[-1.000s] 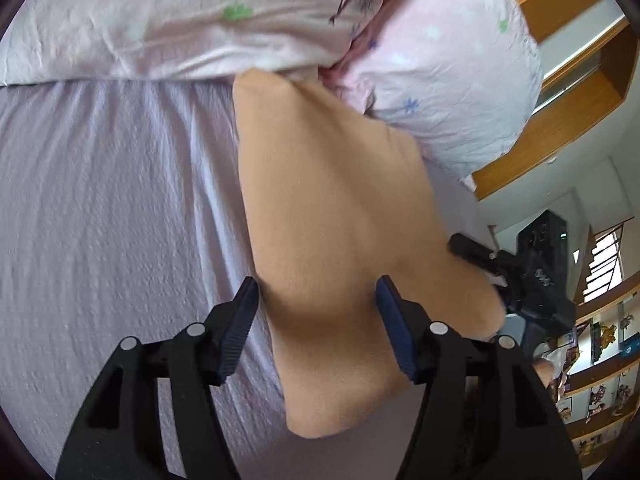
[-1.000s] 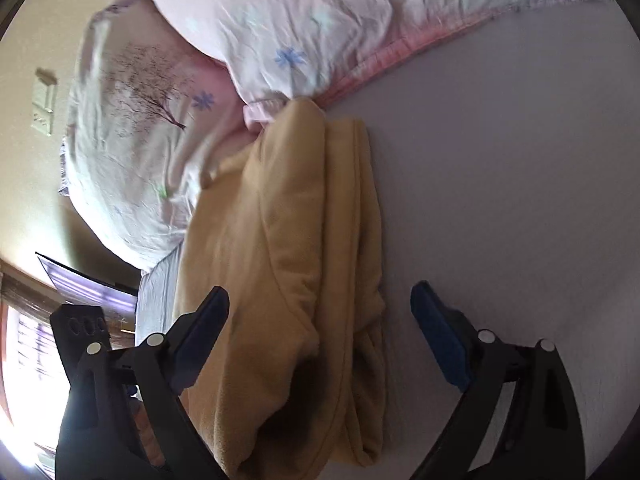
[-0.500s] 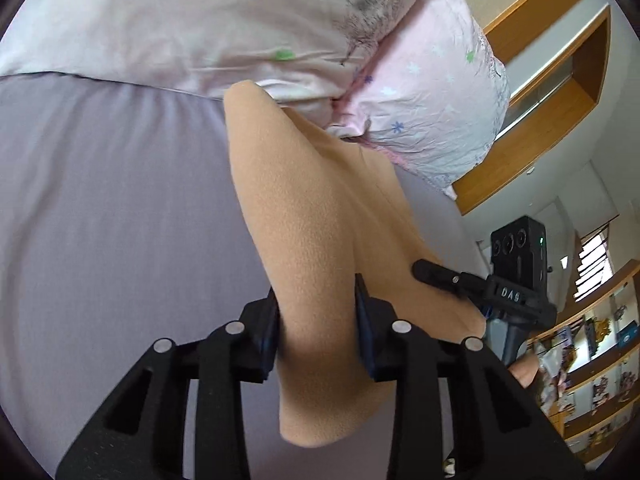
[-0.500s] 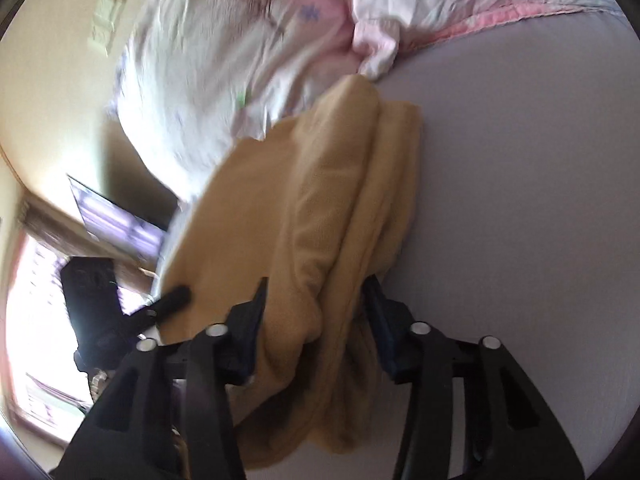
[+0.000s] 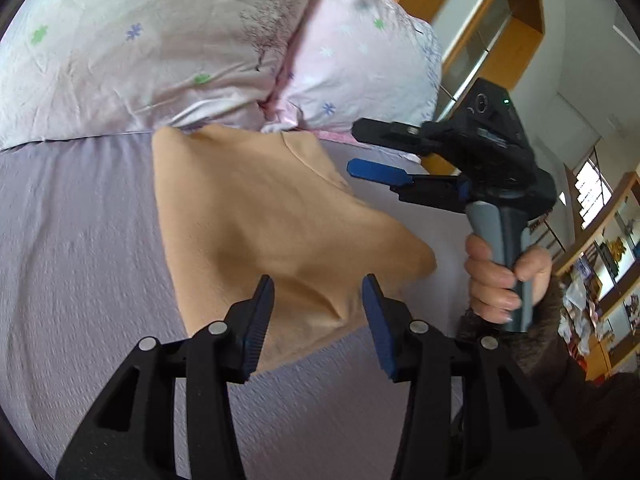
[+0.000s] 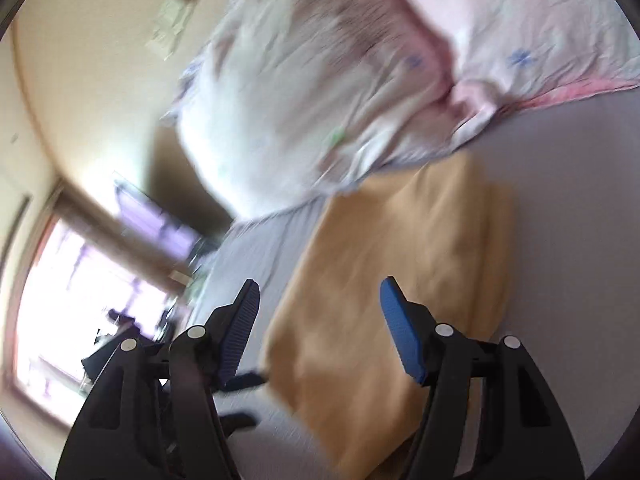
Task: Fold small clothes
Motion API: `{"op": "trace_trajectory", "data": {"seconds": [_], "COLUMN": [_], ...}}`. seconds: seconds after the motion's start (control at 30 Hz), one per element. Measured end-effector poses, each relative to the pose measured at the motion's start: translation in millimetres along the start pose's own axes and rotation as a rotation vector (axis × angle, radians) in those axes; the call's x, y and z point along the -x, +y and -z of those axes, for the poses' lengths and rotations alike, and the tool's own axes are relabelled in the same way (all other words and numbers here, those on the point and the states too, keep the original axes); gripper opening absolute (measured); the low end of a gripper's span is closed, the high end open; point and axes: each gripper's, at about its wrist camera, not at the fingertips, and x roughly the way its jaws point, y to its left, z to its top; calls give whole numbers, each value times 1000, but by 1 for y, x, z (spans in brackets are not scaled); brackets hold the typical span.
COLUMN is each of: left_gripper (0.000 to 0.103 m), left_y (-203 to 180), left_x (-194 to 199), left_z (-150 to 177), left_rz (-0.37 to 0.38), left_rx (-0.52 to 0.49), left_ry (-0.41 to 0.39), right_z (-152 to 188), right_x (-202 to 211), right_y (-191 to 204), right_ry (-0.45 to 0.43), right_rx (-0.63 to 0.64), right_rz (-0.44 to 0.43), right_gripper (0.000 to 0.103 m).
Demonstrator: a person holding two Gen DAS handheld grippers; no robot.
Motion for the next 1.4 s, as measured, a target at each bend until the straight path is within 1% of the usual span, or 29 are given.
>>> {"op": "trace_trajectory", "data": {"seconds": [0.03, 0.13, 0.17, 0.23, 0.27, 0.3, 0.33, 0.37, 0.4, 0.47, 0.5, 0.53, 0.57, 0.6, 0.63, 0.7, 0.73, 0.77, 0.8, 0.83, 0.9, 0.93, 1.0, 1.03, 1.1, 1.13, 1.17, 1.27, 1.4], "left_gripper": [52, 56, 56, 57, 57, 56, 56, 56, 56, 57, 58, 60, 61, 61, 61, 60, 60, 62, 67, 78, 92, 95, 100, 101, 101, 101, 101, 101, 101], "left_y": [-4, -14, -17, -17, -14, -9, -7, -7, -8, -10, -13, -14, -15, -14, -12, -10, -8, -7, -5, -4, 0, 0, 0, -1, -3, -2, -2, 4, 7], "left_x": [0, 4, 1, -10, -17, -25, -27, -25, -22, -12, -5, -4, -5, -8, -11, -12, -9, -3, 4, 9, 19, 22, 22, 20, 9, 4, -1, -13, -13], "left_z": [2, 11, 14, 17, 18, 21, 23, 24, 24, 25, 26, 26, 26, 27, 29, 32, 33, 36, 38, 40, 43, 45, 45, 45, 45, 46, 47, 49, 49], "left_rz": [1, -5, -13, -45, -66, -81, -83, -82, -76, -41, -23, -23, -34, -43, -52, -47, -39, -35, -38, -46, -109, -147, -246, -302, -423, -460, -481, -503, -536], "left_rx": [-21, -84, -104, -111, -107, -93, -90, -91, -93, -97, -113, -119, -127, -125, -116, -94, -82, -65, -50, -36, 10, 28, 58, 63, 60, 57, 56, 84, 101], "left_ry": [-1, -3, 14, 56, 85, 116, 121, 118, 114, 90, 60, 52, 52, 62, 73, 88, 86, 73, 59, 47, 13, 5, 11, 22, 68, 92, 115, 171, 178], "right_z": [8, 48, 56, 70, 72, 72, 73, 74, 78, 83, 84, 85, 86, 86, 88, 92, 94, 97, 99, 101, 103, 109, 112, 120, 126, 131, 137, 144, 151], "right_x": [4, 15, 16, 13, 12, 11, 16, 23, 33, 56, 63, 67, 65, 56, 43, 22, 16, 23, 33, 44, 56, 66, 68, 67, 55, 51, 48, 32, 12], "right_y": [7, 25, 24, 9, -4, -14, -27, -28, -23, -3, 5, 12, 16, 16, 11, -6, -18, -24, -23, -16, -2, 9, 19, 25, 27, 26, 24, 12, 15], "right_ry": [12, 87, 103, 122, 127, 129, 126, 98, 59, -44, -89, -111, -102, -67, -19, 53, 76, 54, 31, 7, -47, -89, -110, -105, -85, -74, -61, -16, 21], "right_rx": [34, 147, 155, 146, 116, 82, 19, -4, 5, 54, 71, 78, 72, 59, 27, -43, -87, -117, -121, -94, -24, 29, 82, 107, 133, 144, 149, 117, 150], "right_rz": [-6, -6, 27, 273, 360, 409, 436, 393, 343, 270, 215, 145, 59, 9, 7, 111, 139, 107, 88, 105, 176, 243, 351, 447, 576, 629, 664, 668, 724], "right_gripper": [66, 67, 68, 68, 67, 68, 68, 68, 68, 68, 70, 74, 83, 86, 86, 84, 78, 76, 76, 78, 102, 102, 102, 102, 102, 102, 102, 102, 102]}}
